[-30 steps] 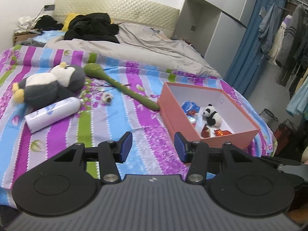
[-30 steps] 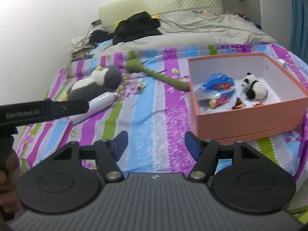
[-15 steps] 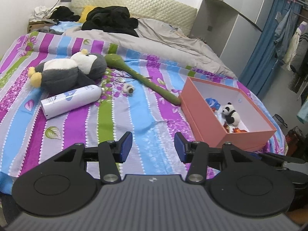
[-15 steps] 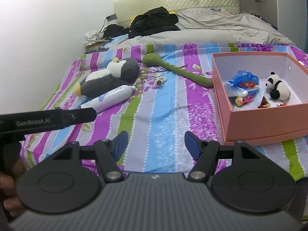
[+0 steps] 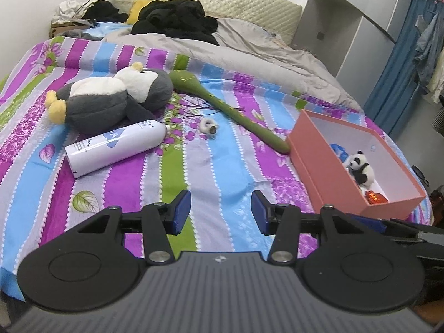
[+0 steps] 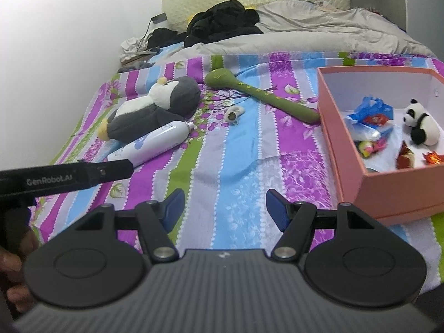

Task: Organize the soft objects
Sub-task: 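Reach the right gripper to the white coiled keychain and grasp it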

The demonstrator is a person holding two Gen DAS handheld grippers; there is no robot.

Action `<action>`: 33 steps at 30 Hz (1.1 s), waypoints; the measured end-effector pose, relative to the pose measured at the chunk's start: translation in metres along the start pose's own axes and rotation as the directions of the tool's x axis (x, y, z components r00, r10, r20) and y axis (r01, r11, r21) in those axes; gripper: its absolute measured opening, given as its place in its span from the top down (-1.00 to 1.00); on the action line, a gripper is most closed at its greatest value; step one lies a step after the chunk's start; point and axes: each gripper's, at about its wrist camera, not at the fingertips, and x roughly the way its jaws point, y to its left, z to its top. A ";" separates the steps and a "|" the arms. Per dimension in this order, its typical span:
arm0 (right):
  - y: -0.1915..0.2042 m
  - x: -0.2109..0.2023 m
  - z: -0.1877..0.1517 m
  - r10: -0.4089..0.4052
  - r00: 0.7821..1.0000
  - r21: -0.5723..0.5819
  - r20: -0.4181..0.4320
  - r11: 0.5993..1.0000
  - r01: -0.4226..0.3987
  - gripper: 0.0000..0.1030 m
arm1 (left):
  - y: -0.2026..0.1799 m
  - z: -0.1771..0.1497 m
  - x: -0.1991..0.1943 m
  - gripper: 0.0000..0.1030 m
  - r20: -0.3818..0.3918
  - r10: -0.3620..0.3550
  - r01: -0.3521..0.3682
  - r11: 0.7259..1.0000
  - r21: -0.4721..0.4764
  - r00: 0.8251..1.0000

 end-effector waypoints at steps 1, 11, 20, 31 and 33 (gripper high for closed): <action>0.000 0.004 0.002 0.006 1.000 -0.003 -0.001 1.000 -0.006 -0.31 | 0.003 0.001 0.006 -0.05 -0.002 0.005 -0.005 1.000 -0.001 1.000; 0.002 0.069 0.026 0.043 0.999 -0.020 -0.009 0.999 -0.043 -0.31 | 0.040 0.012 0.073 -0.05 -0.014 0.058 -0.059 0.998 -0.031 0.998; -0.011 0.142 0.036 0.019 0.999 -0.050 -0.030 0.999 -0.021 -0.30 | 0.058 0.012 0.143 -0.05 -0.019 0.057 -0.058 0.997 -0.059 0.998; -0.018 0.218 0.052 0.055 0.998 -0.050 -0.007 0.997 -0.055 -0.29 | 0.076 0.019 0.196 -0.05 -0.014 0.072 -0.073 0.993 -0.091 0.997; -0.019 0.231 0.059 0.046 0.999 -0.049 0.002 0.998 -0.046 -0.29 | 0.079 0.021 0.202 -0.05 -0.012 0.076 -0.077 0.992 -0.102 0.997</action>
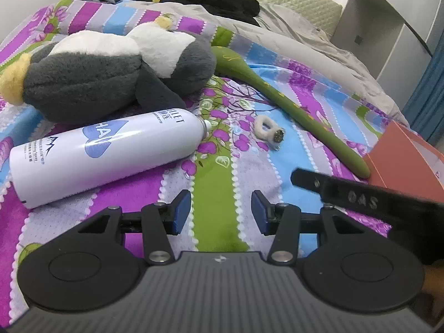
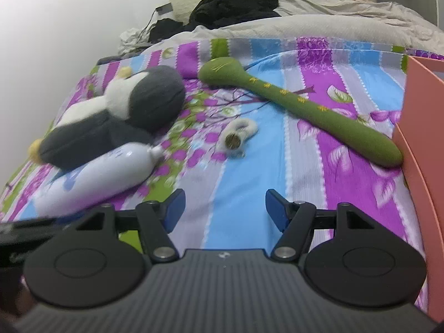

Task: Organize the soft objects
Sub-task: 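Reach the right gripper to the white coiled keychain and grasp it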

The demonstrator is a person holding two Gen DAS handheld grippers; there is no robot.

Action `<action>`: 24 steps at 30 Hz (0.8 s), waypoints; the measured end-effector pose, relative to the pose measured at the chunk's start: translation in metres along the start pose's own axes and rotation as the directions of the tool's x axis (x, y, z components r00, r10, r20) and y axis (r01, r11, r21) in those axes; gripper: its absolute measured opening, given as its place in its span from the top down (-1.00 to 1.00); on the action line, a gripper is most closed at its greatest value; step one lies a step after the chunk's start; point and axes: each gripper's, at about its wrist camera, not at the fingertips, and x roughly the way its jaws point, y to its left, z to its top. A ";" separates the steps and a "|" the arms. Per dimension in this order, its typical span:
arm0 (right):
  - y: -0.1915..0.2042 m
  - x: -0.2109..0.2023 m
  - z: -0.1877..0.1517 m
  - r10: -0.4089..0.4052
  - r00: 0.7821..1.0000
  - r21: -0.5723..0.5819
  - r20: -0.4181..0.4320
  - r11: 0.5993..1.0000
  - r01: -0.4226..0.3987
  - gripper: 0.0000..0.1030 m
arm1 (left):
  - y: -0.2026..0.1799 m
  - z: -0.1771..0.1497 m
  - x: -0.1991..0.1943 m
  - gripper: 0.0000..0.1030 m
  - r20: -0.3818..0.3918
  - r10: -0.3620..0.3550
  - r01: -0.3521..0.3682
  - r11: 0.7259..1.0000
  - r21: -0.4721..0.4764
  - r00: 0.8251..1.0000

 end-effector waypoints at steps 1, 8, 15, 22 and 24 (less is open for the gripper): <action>-0.001 0.006 0.003 -0.004 1.000 0.003 0.006 1.000 0.004 -0.29 | 0.001 0.001 0.003 -0.05 0.001 0.002 -0.002 1.000 -0.004 1.000; -0.008 0.042 0.020 0.001 0.999 0.030 0.048 1.000 -0.002 -0.27 | 0.003 0.006 0.016 -0.05 0.010 0.010 -0.010 1.000 -0.003 1.000; -0.003 0.071 0.029 -0.010 0.998 -0.005 0.066 1.000 0.010 -0.17 | 0.003 0.005 0.029 -0.05 0.010 0.004 -0.004 1.000 -0.023 1.000; -0.003 0.093 0.037 -0.007 0.997 -0.010 0.071 1.000 0.008 0.03 | 0.005 0.003 0.034 -0.05 0.005 0.005 -0.005 0.999 -0.035 1.000; -0.002 0.097 0.037 -0.012 0.998 -0.018 0.062 1.000 0.014 0.19 | 0.005 0.002 0.034 -0.05 0.005 0.003 -0.003 0.999 -0.036 1.000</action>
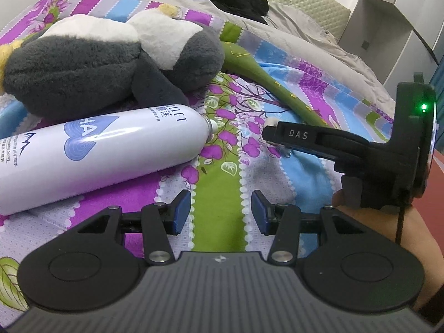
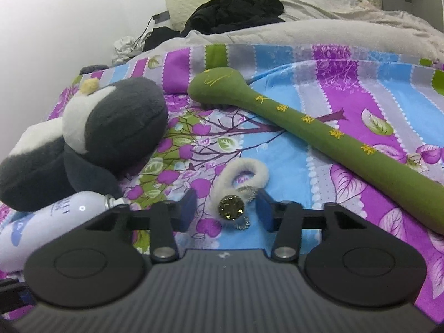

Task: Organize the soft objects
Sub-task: 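Reach the right gripper to the white coiled keychain and grasp it, then carry the keychain over the pink box and open the right gripper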

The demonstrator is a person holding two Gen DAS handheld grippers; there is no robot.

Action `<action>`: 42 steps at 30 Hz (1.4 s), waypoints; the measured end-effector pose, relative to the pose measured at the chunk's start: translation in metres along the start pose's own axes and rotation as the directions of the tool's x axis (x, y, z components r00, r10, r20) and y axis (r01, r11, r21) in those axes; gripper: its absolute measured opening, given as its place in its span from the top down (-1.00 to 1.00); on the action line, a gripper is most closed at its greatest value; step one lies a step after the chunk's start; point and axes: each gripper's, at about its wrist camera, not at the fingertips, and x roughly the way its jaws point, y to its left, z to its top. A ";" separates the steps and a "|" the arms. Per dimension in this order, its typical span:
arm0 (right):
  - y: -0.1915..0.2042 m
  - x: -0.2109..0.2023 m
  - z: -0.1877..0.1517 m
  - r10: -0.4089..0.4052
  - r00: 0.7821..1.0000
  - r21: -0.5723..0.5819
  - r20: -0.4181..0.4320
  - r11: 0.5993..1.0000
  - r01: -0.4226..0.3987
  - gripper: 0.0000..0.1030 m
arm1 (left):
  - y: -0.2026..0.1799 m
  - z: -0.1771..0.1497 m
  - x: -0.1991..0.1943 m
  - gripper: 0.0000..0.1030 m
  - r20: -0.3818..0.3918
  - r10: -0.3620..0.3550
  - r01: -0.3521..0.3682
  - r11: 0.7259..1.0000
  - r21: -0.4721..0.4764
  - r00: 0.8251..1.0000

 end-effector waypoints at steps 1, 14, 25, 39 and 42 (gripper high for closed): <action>0.000 0.001 0.000 0.001 1.000 0.003 -0.005 1.000 -0.001 0.29 | 0.000 0.000 0.000 -0.05 0.001 -0.001 0.001 1.000 -0.002 1.000; 0.000 -0.027 -0.001 -0.048 0.999 0.001 -0.022 0.999 0.048 0.45 | -0.008 0.007 -0.027 -0.05 0.024 -0.010 0.010 1.000 -0.001 1.000; -0.004 -0.084 -0.011 -0.081 0.996 0.017 -0.036 0.997 0.081 0.45 | -0.022 0.009 -0.060 -0.05 0.028 -0.057 0.057 0.998 0.013 0.998; -0.002 -0.167 -0.019 -0.110 0.992 0.018 -0.058 0.994 0.111 0.45 | -0.037 0.004 -0.110 -0.05 0.008 -0.060 0.059 0.996 0.066 0.998; 0.004 -0.184 -0.023 -0.098 0.993 0.010 -0.065 0.995 0.098 0.45 | -0.042 0.001 -0.126 -0.05 0.002 -0.057 0.056 0.995 0.082 0.998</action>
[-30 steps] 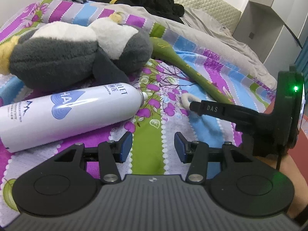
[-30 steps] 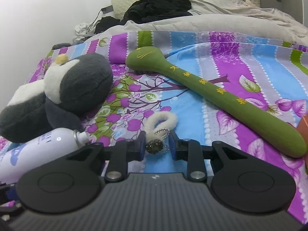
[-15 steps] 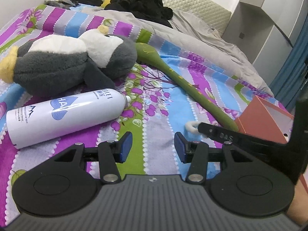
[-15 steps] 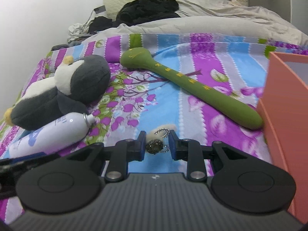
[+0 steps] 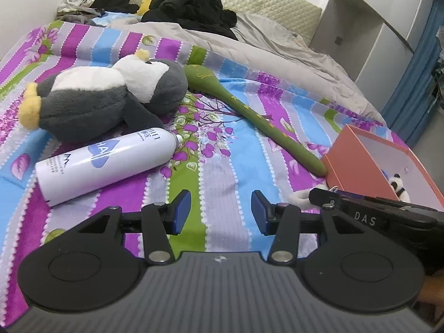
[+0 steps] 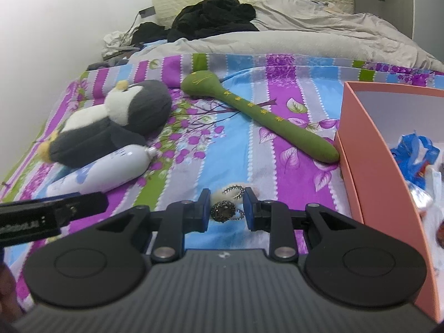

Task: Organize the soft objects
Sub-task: 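Carry the keychain over the pink box and open the right gripper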

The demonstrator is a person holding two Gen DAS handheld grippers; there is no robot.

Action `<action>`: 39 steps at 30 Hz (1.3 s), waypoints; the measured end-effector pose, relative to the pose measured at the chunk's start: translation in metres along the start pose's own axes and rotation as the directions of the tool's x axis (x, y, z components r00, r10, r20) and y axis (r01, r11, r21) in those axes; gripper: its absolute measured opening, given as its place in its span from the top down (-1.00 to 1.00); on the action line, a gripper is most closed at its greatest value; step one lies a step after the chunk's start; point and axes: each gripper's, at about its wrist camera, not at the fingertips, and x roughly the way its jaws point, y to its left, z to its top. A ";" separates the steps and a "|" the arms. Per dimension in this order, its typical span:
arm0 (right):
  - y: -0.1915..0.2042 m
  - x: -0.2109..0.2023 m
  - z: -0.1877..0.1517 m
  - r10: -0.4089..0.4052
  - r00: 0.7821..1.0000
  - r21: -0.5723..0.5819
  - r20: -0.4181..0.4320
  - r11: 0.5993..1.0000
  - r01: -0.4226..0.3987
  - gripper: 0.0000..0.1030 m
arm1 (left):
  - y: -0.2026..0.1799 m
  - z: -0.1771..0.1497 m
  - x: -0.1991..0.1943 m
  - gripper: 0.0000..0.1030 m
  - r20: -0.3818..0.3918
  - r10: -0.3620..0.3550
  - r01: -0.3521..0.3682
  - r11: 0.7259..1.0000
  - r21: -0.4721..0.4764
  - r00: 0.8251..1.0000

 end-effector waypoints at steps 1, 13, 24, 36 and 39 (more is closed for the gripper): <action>0.002 -0.006 -0.002 0.004 1.000 -0.003 -0.002 1.000 -0.004 0.45 | -0.002 -0.001 -0.006 -0.05 0.000 -0.001 0.001 1.000 0.003 1.000; 0.012 -0.069 -0.018 0.028 1.000 -0.008 -0.012 1.000 -0.028 0.45 | -0.031 -0.010 -0.059 -0.05 -0.028 -0.020 0.021 0.998 0.052 0.999; 0.007 -0.110 -0.011 0.029 0.999 -0.020 -0.014 0.999 -0.030 0.45 | -0.073 0.010 -0.095 -0.05 -0.015 -0.040 0.041 0.994 0.106 0.999; -0.016 -0.148 0.012 -0.011 0.998 0.006 0.061 1.000 0.010 0.45 | -0.118 0.026 -0.103 -0.05 -0.008 -0.109 0.109 0.981 0.162 0.994; -0.028 -0.157 0.012 -0.030 0.997 0.029 0.071 0.999 0.028 0.45 | -0.135 0.024 -0.099 -0.05 -0.023 -0.135 0.137 0.974 0.180 0.991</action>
